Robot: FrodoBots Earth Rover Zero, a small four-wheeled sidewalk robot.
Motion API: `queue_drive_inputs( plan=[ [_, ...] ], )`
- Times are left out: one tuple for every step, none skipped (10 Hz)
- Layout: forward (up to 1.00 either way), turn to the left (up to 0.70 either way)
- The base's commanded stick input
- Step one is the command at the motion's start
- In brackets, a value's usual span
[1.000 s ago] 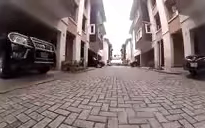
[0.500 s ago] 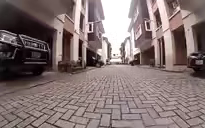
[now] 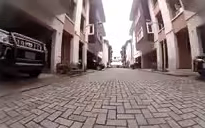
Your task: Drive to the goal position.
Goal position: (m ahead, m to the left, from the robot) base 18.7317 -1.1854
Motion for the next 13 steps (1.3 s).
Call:
queue_drive_inputs(
  plan=[
    [0.7, 0.0],
    [0.7, 0.0],
    [0.7, 0.0],
    [0.7, 0.0],
    [0.7, 0.0],
    [0.7, 0.0],
    [0.7, 0.0],
    [0.7, 0.0],
    [0.7, 0.0],
    [0.7, 0.0],
    [0.7, 0.0],
    [0.7, 0.0],
    [0.7, 0.0]
  ],
)
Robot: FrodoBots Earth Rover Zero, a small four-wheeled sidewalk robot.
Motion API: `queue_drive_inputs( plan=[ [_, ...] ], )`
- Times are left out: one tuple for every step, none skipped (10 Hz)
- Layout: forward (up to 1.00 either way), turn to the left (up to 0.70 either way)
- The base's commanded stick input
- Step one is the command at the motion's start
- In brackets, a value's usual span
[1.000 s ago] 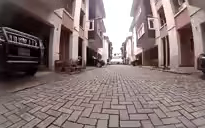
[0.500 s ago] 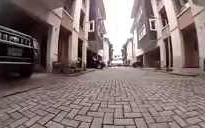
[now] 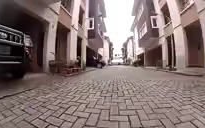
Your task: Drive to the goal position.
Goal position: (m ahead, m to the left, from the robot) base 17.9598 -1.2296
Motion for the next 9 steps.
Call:
queue_drive_inputs(
  plan=[
    [0.7, 0.0],
    [0.7, 0.0],
    [0.7, 0.0],
    [0.7, 0.0],
    [0.7, 0.0],
    [0.7, -0.35],
    [0.7, -0.35],
    [0.7, -0.35],
    [0.7, -0.35]
  ],
)
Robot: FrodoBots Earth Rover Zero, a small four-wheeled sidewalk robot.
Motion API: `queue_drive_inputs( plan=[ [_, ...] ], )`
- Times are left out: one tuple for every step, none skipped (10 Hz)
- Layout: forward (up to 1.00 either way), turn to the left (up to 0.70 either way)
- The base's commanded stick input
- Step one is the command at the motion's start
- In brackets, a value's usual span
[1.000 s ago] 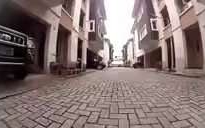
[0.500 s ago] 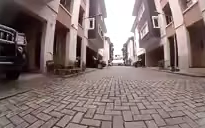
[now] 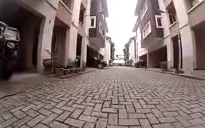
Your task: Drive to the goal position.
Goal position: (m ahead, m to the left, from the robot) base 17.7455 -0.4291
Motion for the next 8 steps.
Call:
queue_drive_inputs(
  plan=[
    [0.7, -0.35],
    [0.7, -0.03],
    [0.7, 0.0],
    [0.7, 0.0],
    [0.7, 0.0],
    [0.7, 0.0],
    [0.7, 0.0],
    [0.7, 0.0]
  ],
)
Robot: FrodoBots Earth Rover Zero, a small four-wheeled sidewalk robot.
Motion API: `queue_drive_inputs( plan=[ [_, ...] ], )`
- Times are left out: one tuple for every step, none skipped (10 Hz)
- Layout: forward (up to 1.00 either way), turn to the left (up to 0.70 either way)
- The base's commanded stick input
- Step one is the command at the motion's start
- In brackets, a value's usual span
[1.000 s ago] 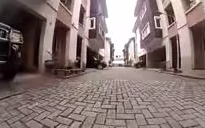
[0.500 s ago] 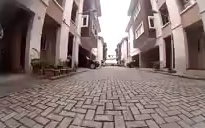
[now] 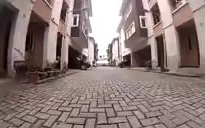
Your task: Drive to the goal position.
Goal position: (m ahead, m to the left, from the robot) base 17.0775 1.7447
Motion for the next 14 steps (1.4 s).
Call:
queue_drive_inputs(
  plan=[
    [0.7, 0.0],
    [0.7, 0.0],
    [0.7, 0.0],
    [0.7, 0.0],
    [0.7, 0.0],
    [0.7, 0.0],
    [0.7, 0.0],
    [0.7, 0.0],
    [0.7, 0.0],
    [0.7, 0.0],
    [0.7, 0.0],
    [0.7, 0.0],
    [0.7, 0.0],
    [0.7, 0.0]
  ],
)
